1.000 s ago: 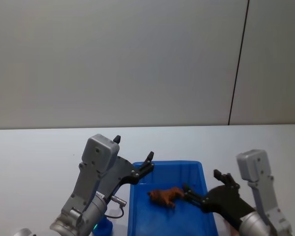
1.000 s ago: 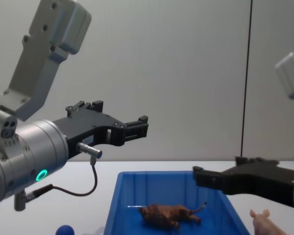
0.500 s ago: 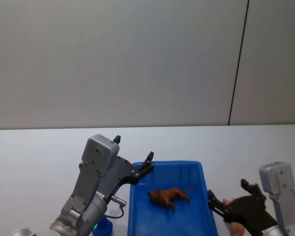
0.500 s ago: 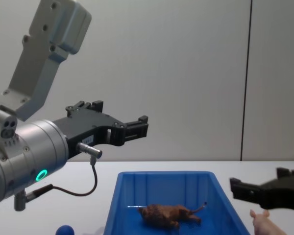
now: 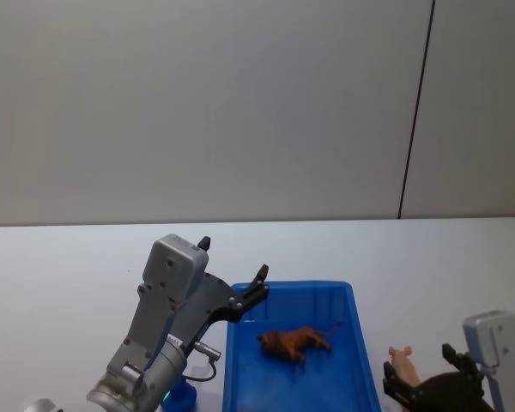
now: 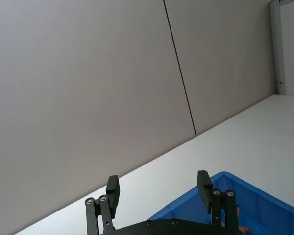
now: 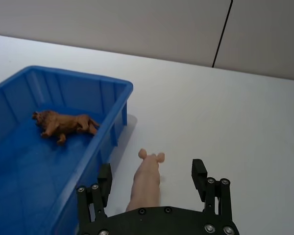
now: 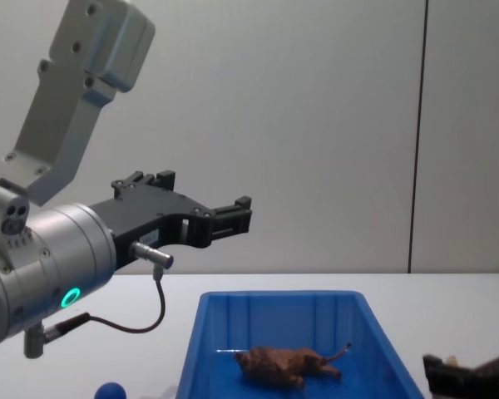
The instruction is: Pick up the two dolls from the table and place them into the box.
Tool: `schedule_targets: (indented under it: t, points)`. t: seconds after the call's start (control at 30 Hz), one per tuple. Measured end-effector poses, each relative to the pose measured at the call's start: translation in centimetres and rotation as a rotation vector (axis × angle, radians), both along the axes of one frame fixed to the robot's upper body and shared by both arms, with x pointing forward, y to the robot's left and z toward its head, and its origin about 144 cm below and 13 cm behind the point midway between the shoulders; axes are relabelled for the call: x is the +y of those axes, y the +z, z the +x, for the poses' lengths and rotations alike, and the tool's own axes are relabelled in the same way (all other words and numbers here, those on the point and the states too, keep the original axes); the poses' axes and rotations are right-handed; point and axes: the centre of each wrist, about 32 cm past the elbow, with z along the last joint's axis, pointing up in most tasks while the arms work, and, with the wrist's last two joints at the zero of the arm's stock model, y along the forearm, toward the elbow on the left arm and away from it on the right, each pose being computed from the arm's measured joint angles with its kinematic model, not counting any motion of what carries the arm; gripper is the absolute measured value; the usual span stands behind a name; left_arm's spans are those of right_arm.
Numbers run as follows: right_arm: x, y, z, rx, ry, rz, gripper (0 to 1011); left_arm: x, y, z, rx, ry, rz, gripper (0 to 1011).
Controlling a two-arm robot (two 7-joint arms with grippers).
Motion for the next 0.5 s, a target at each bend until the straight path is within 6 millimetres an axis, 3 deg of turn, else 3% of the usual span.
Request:
schedule_targets:
  t: [0.33, 0.5]
  points:
    - [-0.3, -1.7, -0.2, 0.059, 0.006, -0.014, 1001, 0.0, 0.0, 0.0, 0.000, 0.000, 0.000, 1001]
    - [-0.2, -2.3, -0.1, 0.079, 0.018, -0.013, 912, 0.0, 0.0, 0.0, 0.000, 0.000, 0.000, 1001]
